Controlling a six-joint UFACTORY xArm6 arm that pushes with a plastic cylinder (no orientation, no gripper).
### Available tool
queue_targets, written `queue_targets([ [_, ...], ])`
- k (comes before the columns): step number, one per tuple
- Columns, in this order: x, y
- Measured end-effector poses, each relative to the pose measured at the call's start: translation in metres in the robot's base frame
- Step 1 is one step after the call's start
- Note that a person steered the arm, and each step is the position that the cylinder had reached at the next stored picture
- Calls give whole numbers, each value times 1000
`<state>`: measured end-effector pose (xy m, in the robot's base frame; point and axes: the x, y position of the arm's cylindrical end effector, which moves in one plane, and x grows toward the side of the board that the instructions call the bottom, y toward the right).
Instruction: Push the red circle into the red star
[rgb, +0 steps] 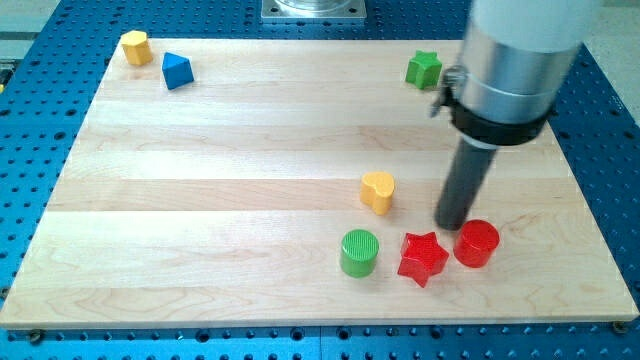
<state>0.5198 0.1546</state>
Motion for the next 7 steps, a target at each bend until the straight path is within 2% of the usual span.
queue_targets([
  [1,16,47],
  [2,-2,63],
  [4,42,-2],
  [6,45,-13],
  [7,45,60],
])
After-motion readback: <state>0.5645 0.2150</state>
